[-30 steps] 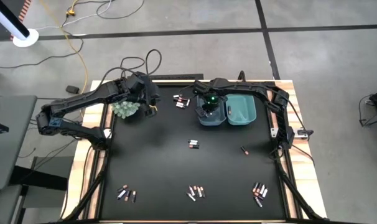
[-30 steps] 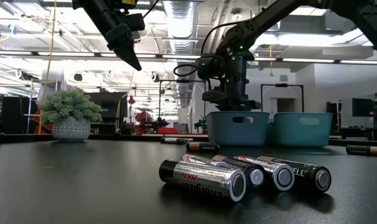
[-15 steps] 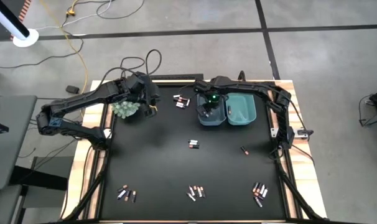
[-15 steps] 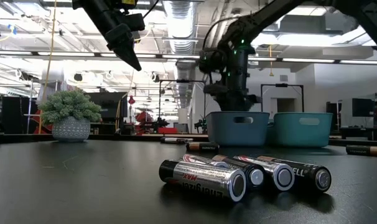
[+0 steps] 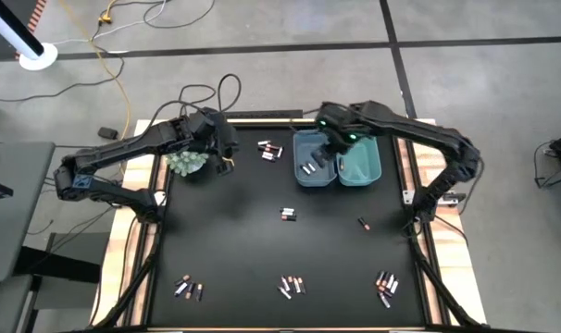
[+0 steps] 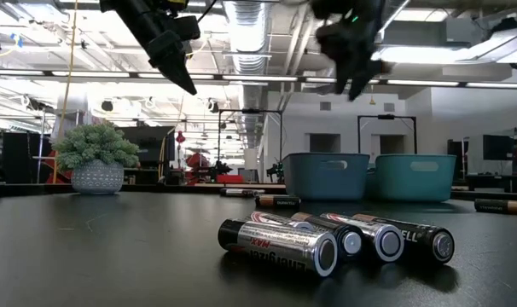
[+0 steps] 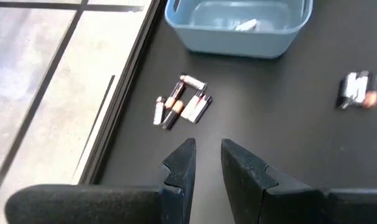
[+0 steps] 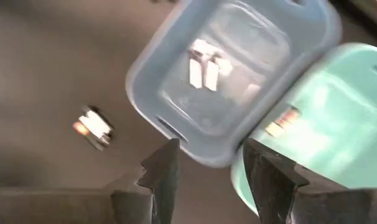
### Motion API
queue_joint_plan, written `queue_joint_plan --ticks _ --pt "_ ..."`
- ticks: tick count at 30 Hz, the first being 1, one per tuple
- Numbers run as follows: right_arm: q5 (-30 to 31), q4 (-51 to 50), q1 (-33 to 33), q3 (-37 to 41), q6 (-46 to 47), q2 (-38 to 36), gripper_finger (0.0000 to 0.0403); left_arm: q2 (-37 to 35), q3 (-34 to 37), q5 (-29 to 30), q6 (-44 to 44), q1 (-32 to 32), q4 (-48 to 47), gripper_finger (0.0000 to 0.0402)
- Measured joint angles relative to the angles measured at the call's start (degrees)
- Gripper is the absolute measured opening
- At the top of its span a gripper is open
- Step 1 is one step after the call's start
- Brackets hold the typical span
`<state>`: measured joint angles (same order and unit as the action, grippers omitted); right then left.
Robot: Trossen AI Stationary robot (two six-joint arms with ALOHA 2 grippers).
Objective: Sort batteries
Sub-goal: Put the black battery into the green bin
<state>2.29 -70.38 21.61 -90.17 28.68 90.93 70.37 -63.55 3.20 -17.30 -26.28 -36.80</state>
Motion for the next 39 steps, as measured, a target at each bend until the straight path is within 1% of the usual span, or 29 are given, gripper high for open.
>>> queue_joint_plan --ticks 3,5,8,12,17,21,27,32,36,39 --pt "5.27 -5.40 -3.75 1.14 2.90 -4.41 0.0192 0.00 0.00 0.00 3.31 2.40 0.82 0.0070" --pt "6.55 -6.46 -6.57 4.01 5.38 -7.75 0.0192 0.00 0.00 0.02 4.75 4.67 0.62 0.0070" --pt "6.71 -5.71 -10.84 10.67 10.71 -13.09 0.0192 0.02 0.00 1.73 7.09 9.03 0.74 0.0070" --pt "6.83 -4.94 -17.01 20.83 20.08 -19.35 0.0192 0.02 0.00 6.41 11.88 14.88 0.76 0.0070" --pt "6.87 -4.22 -24.39 30.29 31.89 -23.20 0.0192 0.02 0.00 9.64 17.57 20.65 0.76 0.0070" --pt "6.85 -3.33 -29.55 35.24 37.21 -22.73 0.0191 0.02 0.00 12.22 21.91 24.40 0.69 0.0070" --pt "4.86 3.04 -34.70 40.63 38.45 -19.74 0.0191 0.02 0.00 15.68 27.02 29.07 0.57 0.0070" --pt "4.51 9.64 -36.32 44.26 38.39 -16.30 0.0191 0.02 0.00 15.96 29.90 32.02 0.44 0.0070" --pt "4.43 12.42 -36.24 47.03 37.37 -13.02 0.0191 0.02 0.00 16.15 31.97 33.84 0.22 0.0070" --pt "3.92 14.01 -36.09 48.65 36.97 -10.11 0.0191 0.02 0.00 17.58 33.96 34.91 0.18 0.0070"
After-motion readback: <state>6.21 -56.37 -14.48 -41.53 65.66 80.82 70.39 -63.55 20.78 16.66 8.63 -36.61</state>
